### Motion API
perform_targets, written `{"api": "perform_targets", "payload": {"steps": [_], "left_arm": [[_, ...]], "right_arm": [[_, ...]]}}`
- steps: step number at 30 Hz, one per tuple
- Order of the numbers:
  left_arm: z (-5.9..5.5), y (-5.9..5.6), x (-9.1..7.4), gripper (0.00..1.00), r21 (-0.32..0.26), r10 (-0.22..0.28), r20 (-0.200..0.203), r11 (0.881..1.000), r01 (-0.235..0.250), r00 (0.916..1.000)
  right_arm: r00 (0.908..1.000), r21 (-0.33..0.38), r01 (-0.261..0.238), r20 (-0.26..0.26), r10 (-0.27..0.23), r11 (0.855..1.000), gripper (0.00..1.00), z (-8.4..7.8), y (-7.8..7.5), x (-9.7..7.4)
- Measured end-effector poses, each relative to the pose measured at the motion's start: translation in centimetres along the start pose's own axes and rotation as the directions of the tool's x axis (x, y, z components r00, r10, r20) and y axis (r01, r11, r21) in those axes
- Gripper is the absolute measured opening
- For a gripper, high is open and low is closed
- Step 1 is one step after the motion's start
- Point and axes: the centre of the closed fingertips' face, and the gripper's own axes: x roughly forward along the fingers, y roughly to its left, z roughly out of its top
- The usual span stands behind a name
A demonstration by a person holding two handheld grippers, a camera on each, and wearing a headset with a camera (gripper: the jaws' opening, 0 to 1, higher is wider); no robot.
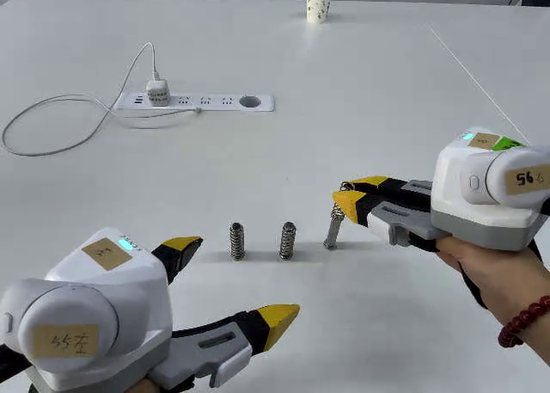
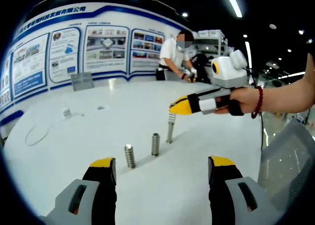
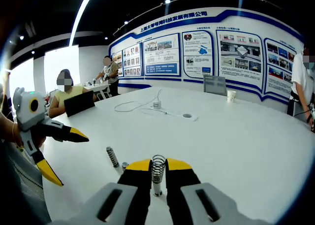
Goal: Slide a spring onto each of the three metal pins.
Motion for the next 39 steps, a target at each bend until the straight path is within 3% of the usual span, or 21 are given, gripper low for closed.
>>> {"api": "perform_targets", "payload": {"steps": [26,39], "left_arm": [[-0.2,0.8,-0.5,0.75,0.020,0.022,-0.015,1.000,-0.021,0.9997],[-0.6,1.2,-0.7,0.74,0.023,0.025,-0.029,0.999,-0.025,0.9993]], "right_arm": [[0.9932,-0.037,-0.006,-0.117,0.002,0.999,0.11,-4.1,0.9,1.3],[0.9887,-0.058,-0.015,-0.149,0.006,0.998,0.11,-4.9,1.3,1.2]]}}
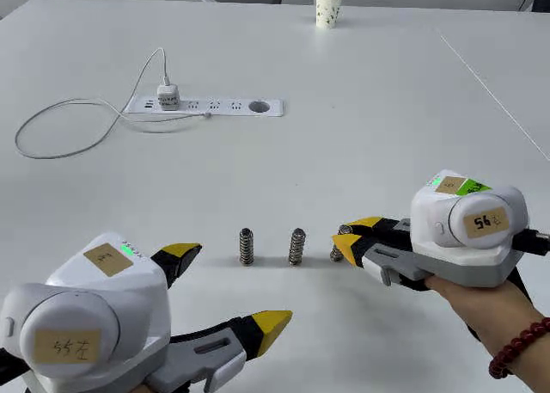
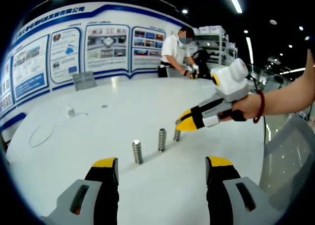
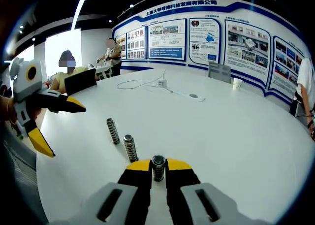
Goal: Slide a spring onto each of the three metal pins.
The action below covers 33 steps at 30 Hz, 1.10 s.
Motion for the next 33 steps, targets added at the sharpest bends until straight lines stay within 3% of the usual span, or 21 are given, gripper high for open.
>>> {"api": "perform_targets", "payload": {"steps": [16,19,24,33], "left_arm": [[-0.3,0.2,-0.2,0.73,-0.001,0.000,-0.008,1.000,0.000,1.0000],[-0.5,0.3,-0.2,0.72,0.000,0.001,-0.017,1.000,-0.001,0.9998],[-0.6,0.4,-0.3,0.72,-0.004,0.003,-0.023,1.000,-0.003,0.9997],[-0.2,0.9,-0.6,0.72,-0.001,0.007,-0.019,1.000,-0.007,0.9998]], "right_arm": [[0.9999,0.001,0.003,-0.014,-0.003,1.000,0.12,-0.5,0.0,0.0],[1.0000,0.027,-0.008,0.002,0.008,1.000,0.20,-0.4,0.3,-0.1],[0.9995,0.055,-0.005,0.032,0.003,0.998,0.25,0.0,0.3,-0.9],[0.9996,0.094,-0.003,0.029,0.001,0.996,0.34,0.2,0.4,-2.6]]}}
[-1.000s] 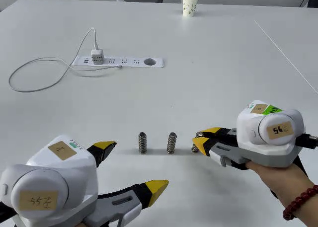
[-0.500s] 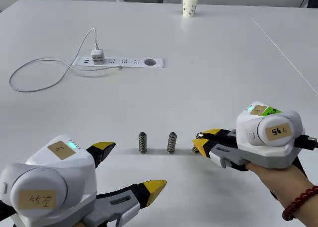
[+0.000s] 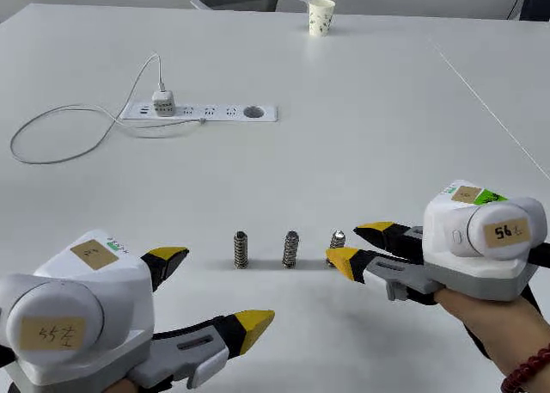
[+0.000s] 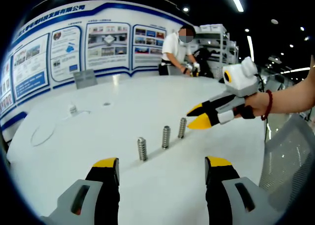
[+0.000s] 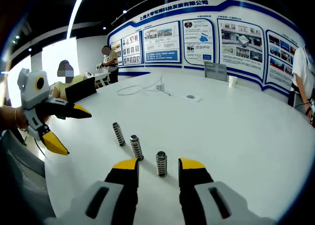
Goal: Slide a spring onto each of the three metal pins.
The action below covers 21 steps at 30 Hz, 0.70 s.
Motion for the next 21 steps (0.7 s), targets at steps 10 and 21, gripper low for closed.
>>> {"api": "perform_targets", "payload": {"steps": [10,21], "left_arm": [[0.0,0.3,-0.7,0.75,0.002,0.004,-0.006,1.000,-0.004,1.0000],[0.1,0.3,-1.7,0.79,0.001,0.005,-0.017,1.000,-0.005,0.9998]], "right_arm": [[0.9996,0.029,-0.026,-0.012,0.027,0.999,0.48,0.0,1.0,-2.1],[0.9998,0.047,-0.021,0.002,0.020,0.999,0.60,0.1,2.1,-4.1]]}}
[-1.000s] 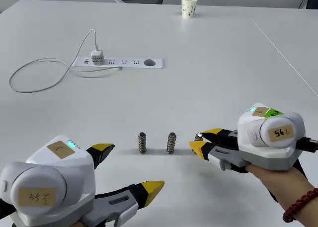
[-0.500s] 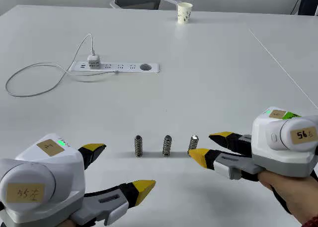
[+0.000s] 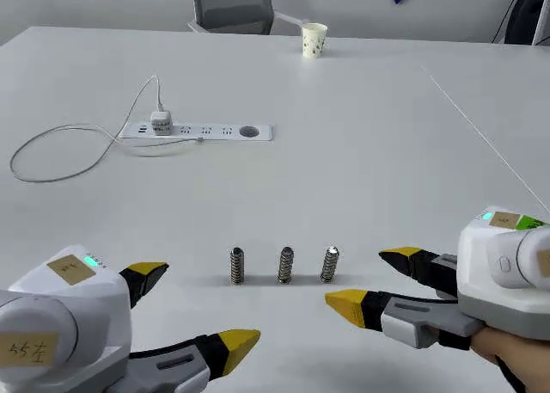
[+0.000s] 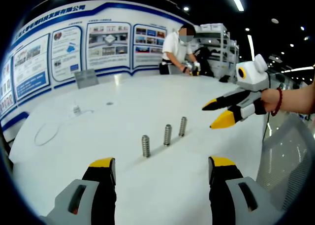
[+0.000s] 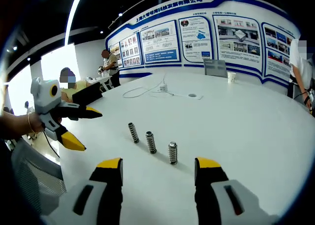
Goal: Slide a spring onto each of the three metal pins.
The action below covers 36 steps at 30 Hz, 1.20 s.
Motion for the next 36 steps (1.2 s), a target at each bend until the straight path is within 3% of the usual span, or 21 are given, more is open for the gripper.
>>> {"api": "perform_targets", "payload": {"steps": [21,30,36], "left_arm": [[-0.3,0.1,-2.5,0.92,-0.014,0.028,0.008,1.000,-0.028,0.9996],[-0.3,-0.1,-3.1,1.00,-0.021,0.034,0.011,0.999,-0.034,0.9994],[-0.3,-0.3,-3.4,1.00,-0.011,0.035,0.002,0.999,-0.035,0.9994]], "right_arm": [[0.9998,-0.013,0.003,-0.021,-0.004,1.000,0.74,-1.0,1.4,-3.0],[0.9996,0.006,0.028,0.000,-0.028,1.000,0.79,-1.1,1.4,-4.1],[0.9993,0.005,0.035,0.011,-0.036,0.999,0.81,-0.8,1.3,-4.6]]}}
